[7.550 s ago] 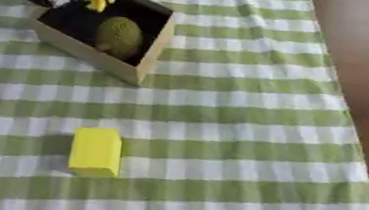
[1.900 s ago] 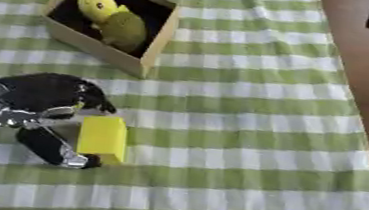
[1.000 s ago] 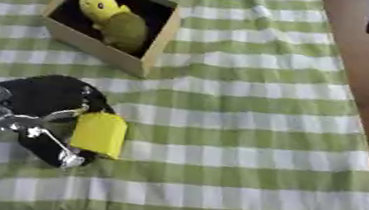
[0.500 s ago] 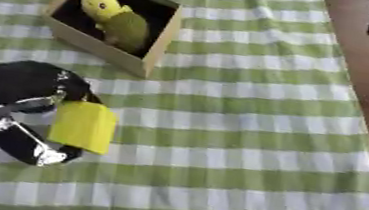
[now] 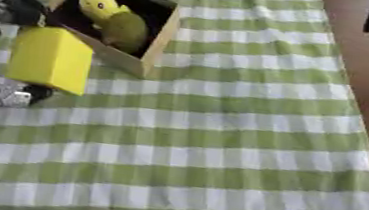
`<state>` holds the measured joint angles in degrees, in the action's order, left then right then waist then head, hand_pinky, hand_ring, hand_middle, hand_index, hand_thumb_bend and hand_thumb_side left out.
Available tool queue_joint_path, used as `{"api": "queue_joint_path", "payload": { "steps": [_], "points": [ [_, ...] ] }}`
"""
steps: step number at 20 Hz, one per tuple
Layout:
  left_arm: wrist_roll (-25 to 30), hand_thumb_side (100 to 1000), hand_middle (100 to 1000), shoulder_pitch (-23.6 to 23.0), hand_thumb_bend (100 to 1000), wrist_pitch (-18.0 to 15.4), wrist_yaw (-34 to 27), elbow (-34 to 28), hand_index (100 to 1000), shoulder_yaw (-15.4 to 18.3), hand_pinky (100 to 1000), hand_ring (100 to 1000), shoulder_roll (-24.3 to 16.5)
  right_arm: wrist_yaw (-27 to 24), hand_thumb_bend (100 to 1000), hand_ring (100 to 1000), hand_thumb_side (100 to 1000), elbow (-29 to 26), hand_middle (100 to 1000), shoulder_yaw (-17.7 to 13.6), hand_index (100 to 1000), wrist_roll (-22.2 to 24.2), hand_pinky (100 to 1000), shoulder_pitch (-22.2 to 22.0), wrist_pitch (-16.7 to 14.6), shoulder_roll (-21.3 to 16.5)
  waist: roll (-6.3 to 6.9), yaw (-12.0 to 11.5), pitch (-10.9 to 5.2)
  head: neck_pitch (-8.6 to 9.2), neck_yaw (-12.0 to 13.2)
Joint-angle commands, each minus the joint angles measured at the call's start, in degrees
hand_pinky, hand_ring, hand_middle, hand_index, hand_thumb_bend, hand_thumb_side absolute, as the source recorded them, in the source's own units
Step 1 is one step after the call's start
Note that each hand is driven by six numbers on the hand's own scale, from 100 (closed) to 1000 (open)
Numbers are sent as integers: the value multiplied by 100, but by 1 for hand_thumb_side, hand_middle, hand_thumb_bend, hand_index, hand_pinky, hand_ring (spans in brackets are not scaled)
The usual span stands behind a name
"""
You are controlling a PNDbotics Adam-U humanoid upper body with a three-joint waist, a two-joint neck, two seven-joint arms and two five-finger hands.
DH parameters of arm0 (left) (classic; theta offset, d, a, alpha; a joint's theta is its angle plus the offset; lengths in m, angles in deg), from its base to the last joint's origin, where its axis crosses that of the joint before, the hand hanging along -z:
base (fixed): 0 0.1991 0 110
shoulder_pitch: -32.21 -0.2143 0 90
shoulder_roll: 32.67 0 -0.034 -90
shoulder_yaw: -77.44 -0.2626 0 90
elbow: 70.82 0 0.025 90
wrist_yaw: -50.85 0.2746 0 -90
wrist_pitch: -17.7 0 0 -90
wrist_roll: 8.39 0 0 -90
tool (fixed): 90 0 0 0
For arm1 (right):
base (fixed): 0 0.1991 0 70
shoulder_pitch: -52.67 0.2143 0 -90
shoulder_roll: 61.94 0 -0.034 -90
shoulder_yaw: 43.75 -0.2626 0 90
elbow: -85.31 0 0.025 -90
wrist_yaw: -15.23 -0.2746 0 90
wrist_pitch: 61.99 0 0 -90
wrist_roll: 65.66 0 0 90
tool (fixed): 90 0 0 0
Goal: Pick up objects on the table and place them in the box.
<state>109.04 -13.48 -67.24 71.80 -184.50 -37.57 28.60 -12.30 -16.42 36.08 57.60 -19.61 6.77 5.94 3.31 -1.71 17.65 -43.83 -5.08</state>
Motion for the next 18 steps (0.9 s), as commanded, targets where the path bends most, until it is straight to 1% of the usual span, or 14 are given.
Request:
{"api": "queue_joint_path", "payload": {
  "steps": [1,4,7,8,10,14,15,18],
  "points": [
    [-8,265,542,405,100,207,-269,159,745,374,698,708,9,-83,100,1000,523,-95,457,-17,895,5,1000,94,-57,-186,-115,23,-171,0,10],
    [54,268,547,744,100,489,-227,604,744,507,696,709,202,-102,100,1000,523,-116,457,-4,895,8,1000,101,-87,-189,-134,56,-150,44,44],
    [74,267,562,976,100,754,17,1092,750,590,699,716,431,-92,100,1000,523,-111,456,-5,895,13,1000,108,-116,-182,-159,100,-114,85,68],
    [80,267,563,1048,100,793,108,1254,750,595,699,716,509,-89,100,1000,523,-108,456,-4,895,15,1000,114,-125,-180,-166,110,-104,95,74],
    [42,271,565,1202,100,782,278,1575,751,625,698,716,666,-83,100,1000,523,-101,456,2,895,23,1000,129,-144,-175,-185,126,-78,118,83],
    [-33,267,570,1477,100,636,611,2213,753,681,701,720,971,-74,100,1000,523,-96,456,18,895,46,1000,178,-164,-154,-206,157,-24,174,134],
    [-39,248,575,1532,100,579,702,2374,756,686,706,726,1023,-75,100,1000,523,-99,456,22,895,50,1000,187,-168,-151,-210,166,-14,186,141],
    [-65,237,582,1657,100,377,989,2851,760,714,711,733,1197,-89,100,1000,523,-111,456,27,895,50,1000,219,-187,-149,-221,201,18,220,158]
  ]
}}
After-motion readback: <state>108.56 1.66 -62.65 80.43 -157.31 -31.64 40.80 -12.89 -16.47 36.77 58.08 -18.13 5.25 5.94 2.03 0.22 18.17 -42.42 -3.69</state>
